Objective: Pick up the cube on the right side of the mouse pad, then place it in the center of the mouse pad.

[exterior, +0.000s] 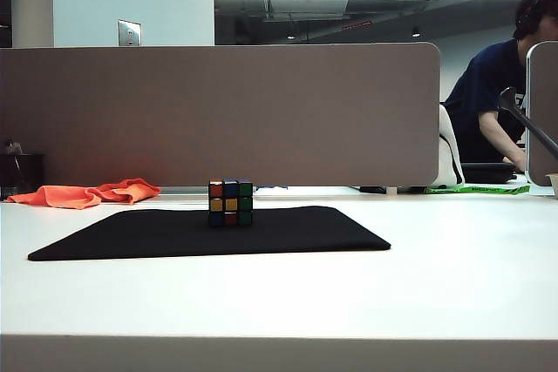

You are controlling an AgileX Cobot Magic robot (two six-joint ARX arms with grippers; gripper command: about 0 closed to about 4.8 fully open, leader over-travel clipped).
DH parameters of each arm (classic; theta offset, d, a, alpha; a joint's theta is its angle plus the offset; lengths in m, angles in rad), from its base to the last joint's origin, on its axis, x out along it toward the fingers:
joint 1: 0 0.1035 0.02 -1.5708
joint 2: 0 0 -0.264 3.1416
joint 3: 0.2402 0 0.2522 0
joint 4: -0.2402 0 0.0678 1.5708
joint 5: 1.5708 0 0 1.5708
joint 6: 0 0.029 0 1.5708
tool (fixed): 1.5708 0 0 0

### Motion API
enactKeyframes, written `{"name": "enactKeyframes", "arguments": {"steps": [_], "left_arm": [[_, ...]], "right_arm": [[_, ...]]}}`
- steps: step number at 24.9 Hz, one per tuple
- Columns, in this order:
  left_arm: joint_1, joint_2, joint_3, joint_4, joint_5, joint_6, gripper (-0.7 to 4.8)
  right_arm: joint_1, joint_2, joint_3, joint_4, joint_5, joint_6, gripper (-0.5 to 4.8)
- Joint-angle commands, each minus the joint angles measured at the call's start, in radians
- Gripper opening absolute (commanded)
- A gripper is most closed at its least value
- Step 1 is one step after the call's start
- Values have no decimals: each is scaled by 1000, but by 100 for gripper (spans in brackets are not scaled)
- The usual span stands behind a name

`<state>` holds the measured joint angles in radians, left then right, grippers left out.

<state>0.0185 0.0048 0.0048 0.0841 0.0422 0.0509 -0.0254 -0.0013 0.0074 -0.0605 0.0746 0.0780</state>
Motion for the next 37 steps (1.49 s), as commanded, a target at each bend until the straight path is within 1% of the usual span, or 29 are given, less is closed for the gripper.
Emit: {"name": "enactKeyframes", "arguments": {"steps": [1, 3, 10, 37], "left_arm": [[2, 0, 3, 3, 3, -6, -5], [2, 0, 3, 3, 3, -6, -5], [2, 0, 3, 3, 3, -6, -5], [2, 0, 3, -1, 3, -6, -5]], "right_arm": [[0, 0, -2, 13, -113, -31, -5], [0, 0, -2, 21, -142, -34, -5], [0, -1, -2, 60, -148, -34, -5], [0, -1, -2, 54, -148, -33, -5]]}}
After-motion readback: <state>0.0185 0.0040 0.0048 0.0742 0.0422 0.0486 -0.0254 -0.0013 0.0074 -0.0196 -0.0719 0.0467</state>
